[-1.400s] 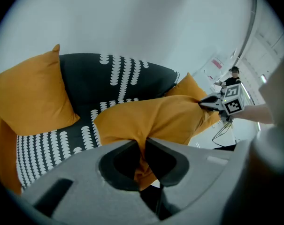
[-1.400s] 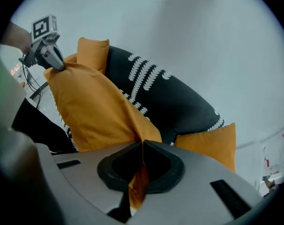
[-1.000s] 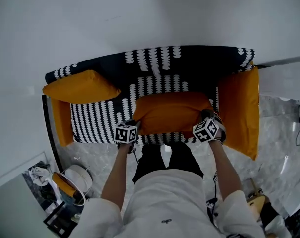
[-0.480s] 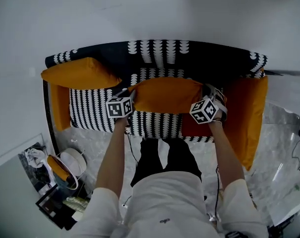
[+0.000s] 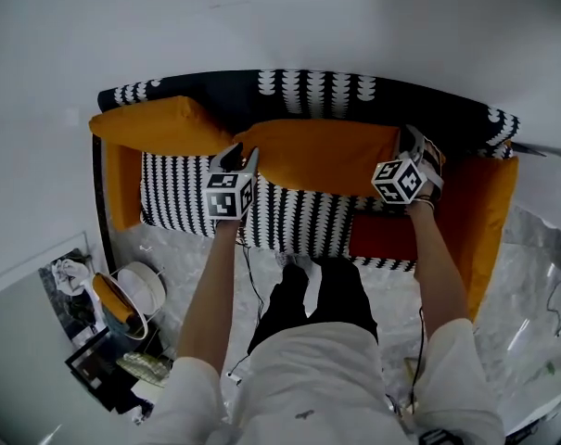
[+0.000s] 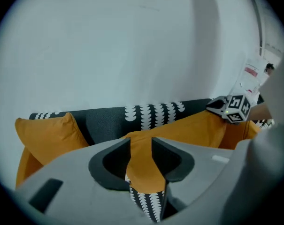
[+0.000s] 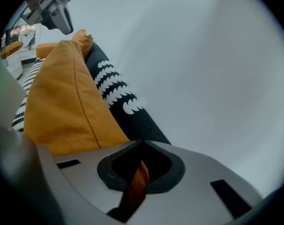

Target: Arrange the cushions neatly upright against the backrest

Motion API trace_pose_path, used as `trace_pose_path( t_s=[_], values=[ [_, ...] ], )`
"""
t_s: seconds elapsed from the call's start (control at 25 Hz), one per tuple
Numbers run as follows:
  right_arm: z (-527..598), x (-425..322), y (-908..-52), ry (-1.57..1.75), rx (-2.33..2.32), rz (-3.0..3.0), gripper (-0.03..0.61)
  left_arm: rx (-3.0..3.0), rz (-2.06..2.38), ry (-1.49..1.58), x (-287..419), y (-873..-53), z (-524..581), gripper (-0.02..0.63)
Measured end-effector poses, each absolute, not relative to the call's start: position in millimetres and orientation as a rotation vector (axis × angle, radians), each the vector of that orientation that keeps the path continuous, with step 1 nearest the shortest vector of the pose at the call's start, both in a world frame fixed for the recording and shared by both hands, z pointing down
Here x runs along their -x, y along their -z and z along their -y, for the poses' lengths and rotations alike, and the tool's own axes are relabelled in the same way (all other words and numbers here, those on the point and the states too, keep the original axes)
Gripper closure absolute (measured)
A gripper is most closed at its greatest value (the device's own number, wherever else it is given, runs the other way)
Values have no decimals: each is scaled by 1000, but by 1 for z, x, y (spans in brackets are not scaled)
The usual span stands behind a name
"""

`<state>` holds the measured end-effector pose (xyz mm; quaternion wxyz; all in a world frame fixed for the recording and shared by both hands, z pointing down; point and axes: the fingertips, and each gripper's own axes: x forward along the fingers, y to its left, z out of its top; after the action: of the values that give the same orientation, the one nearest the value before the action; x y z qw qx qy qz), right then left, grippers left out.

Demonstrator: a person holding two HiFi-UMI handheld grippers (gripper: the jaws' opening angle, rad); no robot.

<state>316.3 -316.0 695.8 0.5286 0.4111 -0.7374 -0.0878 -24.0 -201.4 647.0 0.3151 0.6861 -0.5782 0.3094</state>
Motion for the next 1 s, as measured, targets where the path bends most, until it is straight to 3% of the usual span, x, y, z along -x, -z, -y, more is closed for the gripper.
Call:
trace_pose_path(
  t_s=[0.4,0.64,1.0],
  values=[
    [346,-307,-637,355,-1143,1785,563,-1942,1482,-725,-5,-610,174,479],
    [312,-304,-585,223,-1224,1936,565,-2011,1470,-667,-20,-585,160,480],
    [193,-242,-501,-85,-1120,2303,569,-2140,1515,-506,-26,-513,121,589]
  ],
)
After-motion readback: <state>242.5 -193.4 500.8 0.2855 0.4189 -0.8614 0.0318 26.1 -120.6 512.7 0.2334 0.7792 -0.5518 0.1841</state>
